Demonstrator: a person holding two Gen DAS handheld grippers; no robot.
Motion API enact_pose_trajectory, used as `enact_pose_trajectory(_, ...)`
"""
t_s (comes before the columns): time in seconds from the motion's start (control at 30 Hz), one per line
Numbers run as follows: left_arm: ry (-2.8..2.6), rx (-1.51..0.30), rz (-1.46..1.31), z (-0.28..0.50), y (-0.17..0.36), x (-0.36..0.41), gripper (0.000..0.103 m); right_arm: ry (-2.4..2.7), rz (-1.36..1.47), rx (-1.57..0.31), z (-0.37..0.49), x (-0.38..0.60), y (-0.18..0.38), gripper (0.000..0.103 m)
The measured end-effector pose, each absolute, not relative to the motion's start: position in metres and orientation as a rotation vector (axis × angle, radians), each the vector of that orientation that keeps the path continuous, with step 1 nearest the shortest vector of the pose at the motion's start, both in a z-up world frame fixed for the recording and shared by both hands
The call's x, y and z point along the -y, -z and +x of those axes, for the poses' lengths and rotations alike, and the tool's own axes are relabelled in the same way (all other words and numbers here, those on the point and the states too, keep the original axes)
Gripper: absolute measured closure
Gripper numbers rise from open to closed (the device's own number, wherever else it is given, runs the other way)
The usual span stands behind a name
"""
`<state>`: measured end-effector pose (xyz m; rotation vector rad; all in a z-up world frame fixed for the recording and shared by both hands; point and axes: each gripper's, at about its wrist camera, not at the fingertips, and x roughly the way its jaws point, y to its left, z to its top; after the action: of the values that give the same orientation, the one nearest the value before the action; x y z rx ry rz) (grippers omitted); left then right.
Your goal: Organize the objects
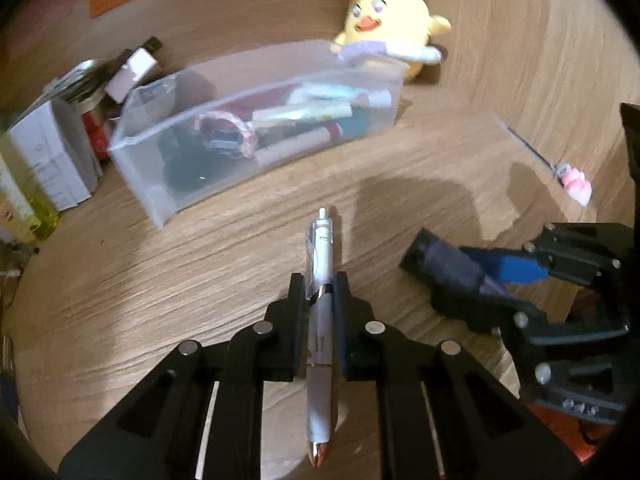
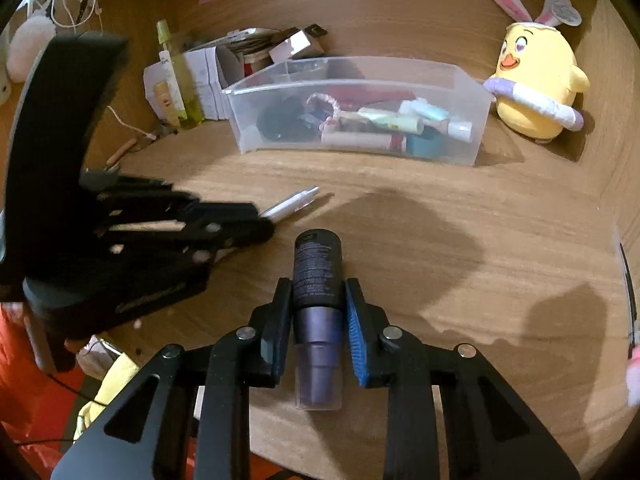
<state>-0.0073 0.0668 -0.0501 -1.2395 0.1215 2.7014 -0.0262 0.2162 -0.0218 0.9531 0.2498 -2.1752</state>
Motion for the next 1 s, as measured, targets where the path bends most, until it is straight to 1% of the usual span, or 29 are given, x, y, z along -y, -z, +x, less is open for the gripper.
enact_pose_trajectory(0.27, -2.870, -0.013, -1.081, 0.001, 0.012, -0.050, 0.090, 2.206, 0.860, -0.205, -0.053, -0.213, -0.012, 0.080)
enact_pose_trajectory(0.57, -2.927, 0.090, -0.958, -0.008, -0.019, -0.035, 0.091, 2.248, 0.762, -0.221, -0.082, -0.198, -0.045, 0.080)
enact_pose_trajectory(0.83, -2.968, 0.191, -0.880, -0.026, -0.043, -0.021, 0.091, 2.256, 0.715, -0.244, -0.107, -0.184, -0.062, 0.080)
enact_pose_trajectory(1.0, -2.974, 0.220, -0.850, -0.037, -0.056, -0.015, 0.091, 2.255, 0.700, -0.267, -0.122, -0.176, -0.067, 0.080)
